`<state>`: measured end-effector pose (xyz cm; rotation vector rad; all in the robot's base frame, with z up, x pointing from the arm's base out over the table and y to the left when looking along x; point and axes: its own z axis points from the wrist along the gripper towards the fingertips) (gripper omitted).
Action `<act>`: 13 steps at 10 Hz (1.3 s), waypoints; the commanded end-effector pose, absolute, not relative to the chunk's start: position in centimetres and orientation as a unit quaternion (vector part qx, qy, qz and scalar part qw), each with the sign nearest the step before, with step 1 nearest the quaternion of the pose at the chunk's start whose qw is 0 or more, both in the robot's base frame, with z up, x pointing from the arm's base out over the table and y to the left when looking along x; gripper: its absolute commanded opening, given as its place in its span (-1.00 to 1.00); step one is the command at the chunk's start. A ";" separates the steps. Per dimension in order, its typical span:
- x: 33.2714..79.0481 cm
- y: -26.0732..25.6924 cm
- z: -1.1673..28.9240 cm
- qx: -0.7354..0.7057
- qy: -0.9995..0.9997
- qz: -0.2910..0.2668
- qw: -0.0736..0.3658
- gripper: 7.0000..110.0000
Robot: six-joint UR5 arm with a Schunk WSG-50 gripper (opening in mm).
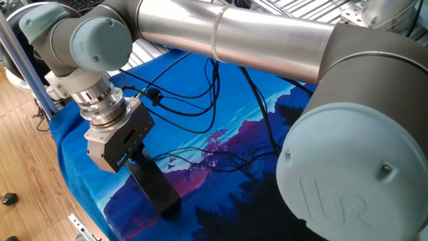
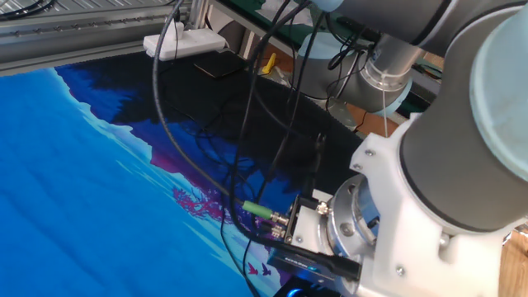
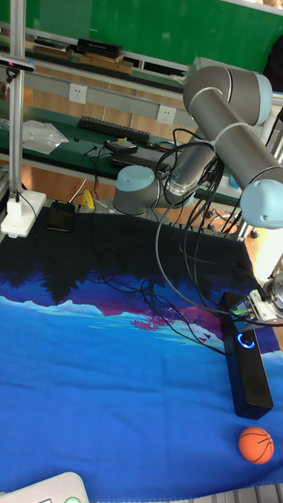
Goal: Turn the knob to increase the volume of the speaker
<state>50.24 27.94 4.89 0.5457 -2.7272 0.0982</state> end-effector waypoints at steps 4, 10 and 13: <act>50.3 26.3 8.8 0.204 -0.960 0.018 0.189 -1.00; 54.6 22.9 8.9 0.205 -0.970 0.010 0.128 -1.00; 55.2 21.3 8.7 0.208 -0.971 0.000 0.119 -1.00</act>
